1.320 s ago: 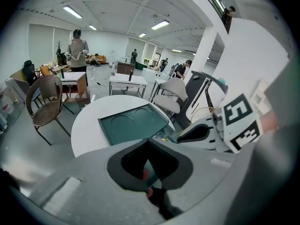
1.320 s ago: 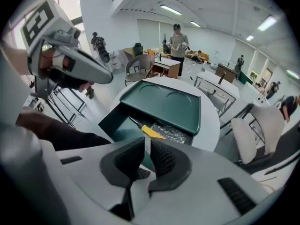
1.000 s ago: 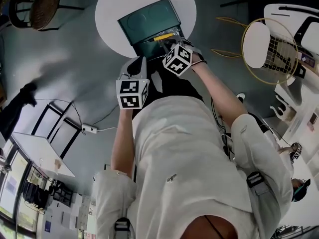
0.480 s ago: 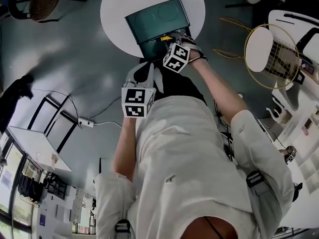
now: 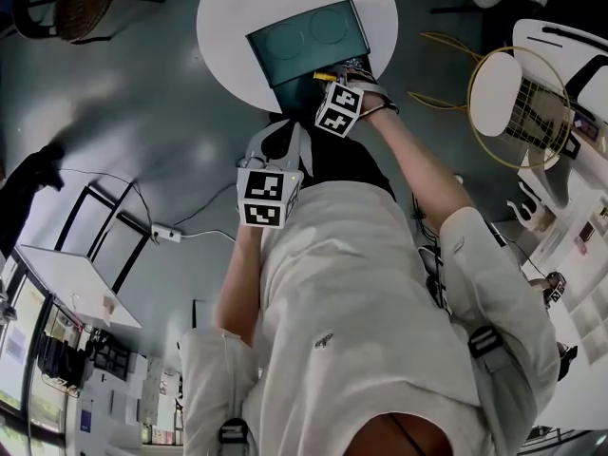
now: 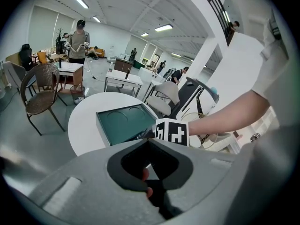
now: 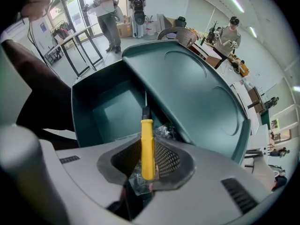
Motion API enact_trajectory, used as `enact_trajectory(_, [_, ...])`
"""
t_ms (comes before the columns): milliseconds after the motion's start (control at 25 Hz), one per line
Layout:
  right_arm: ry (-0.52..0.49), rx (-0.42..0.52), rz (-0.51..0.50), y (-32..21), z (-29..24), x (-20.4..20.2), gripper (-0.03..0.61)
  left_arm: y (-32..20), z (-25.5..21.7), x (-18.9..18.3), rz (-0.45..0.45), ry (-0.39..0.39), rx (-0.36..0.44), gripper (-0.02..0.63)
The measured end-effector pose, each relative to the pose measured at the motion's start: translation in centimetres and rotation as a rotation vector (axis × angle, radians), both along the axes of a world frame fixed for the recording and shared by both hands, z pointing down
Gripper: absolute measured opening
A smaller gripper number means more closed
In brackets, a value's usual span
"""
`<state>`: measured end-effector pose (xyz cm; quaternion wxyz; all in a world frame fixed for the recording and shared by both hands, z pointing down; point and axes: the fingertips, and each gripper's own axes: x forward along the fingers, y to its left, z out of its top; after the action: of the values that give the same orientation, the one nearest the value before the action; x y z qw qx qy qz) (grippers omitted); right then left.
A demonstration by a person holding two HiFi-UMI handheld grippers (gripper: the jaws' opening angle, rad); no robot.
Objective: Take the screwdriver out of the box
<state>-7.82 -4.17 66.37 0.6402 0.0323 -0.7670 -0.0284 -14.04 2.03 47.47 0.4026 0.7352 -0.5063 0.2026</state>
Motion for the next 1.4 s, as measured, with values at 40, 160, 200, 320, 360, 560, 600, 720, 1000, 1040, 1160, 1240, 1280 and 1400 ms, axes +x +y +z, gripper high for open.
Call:
enact_trajectory(40, [0.000, 0.002, -0.003, 0.0, -0.1, -0.1, 0.091, -0.1, -0.1, -0.1, 0.006, 0.000, 0.003, 0.009])
enact_trajectory(160, [0.000, -0.001, -0.012, 0.4, -0.6, -0.4, 0.087, -0.1, -0.4, -0.8, 0.021, 0.001, 0.012, 0.009])
enact_trajectory(200, [0.002, -0.003, -0.019, 0.6, -0.9, -0.4, 0.086, -0.2, -0.4, -1.0, 0.027, 0.003, 0.016, 0.010])
enact_trajectory(320, [0.008, -0.012, -0.045, 1.2, -1.9, -0.6, 0.084, -0.5, -0.7, -1.7, 0.052, 0.011, 0.028, 0.011])
enact_trajectory(360, [0.010, -0.015, -0.049, 1.4, -2.4, -0.6, 0.084, -0.6, -0.8, -1.8, 0.063, 0.014, 0.032, 0.009])
enact_trajectory(560, [0.007, -0.028, -0.022, 2.8, -4.7, 0.1, 0.083, -1.1, -1.3, -2.6, 0.124, 0.027, 0.069, 0.009])
enact_trajectory(600, [0.002, -0.029, -0.007, 3.1, -5.3, 0.3, 0.083, -1.2, -1.4, -2.8, 0.136, 0.028, 0.076, 0.009])
enact_trajectory(720, [-0.021, -0.025, 0.052, 3.8, -7.3, 1.1, 0.082, -1.6, -1.5, -3.2, 0.167, 0.027, 0.094, 0.009])
enact_trajectory(1000, [-0.107, 0.016, 0.226, 4.9, -10.7, 2.6, 0.081, -1.7, -1.7, -3.2, 0.221, 0.015, 0.121, 0.010])
enact_trajectory(1040, [-0.128, 0.018, 0.253, 5.2, -11.1, 2.6, 0.081, -1.4, -1.9, -3.2, 0.220, 0.010, 0.126, 0.009])
enact_trajectory(1160, [-0.222, 0.012, 0.351, 5.7, -12.8, 2.7, 0.080, -0.8, -3.1, -2.8, 0.191, 0.004, 0.149, 0.011])
enact_trajectory(1240, [-0.303, 0.003, 0.418, 5.9, -14.3, 2.7, 0.080, -0.3, -3.9, -2.5, 0.162, 0.000, 0.164, 0.010])
enact_trajectory(1280, [-0.346, -0.005, 0.452, 6.0, -15.1, 2.8, 0.080, 0.1, -4.2, -2.2, 0.145, -0.002, 0.169, 0.009])
enact_trajectory(1400, [-0.490, -0.052, 0.556, 6.4, -17.5, 3.8, 0.080, 1.4, -5.0, -1.0, 0.088, 0.001, 0.175, 0.009])
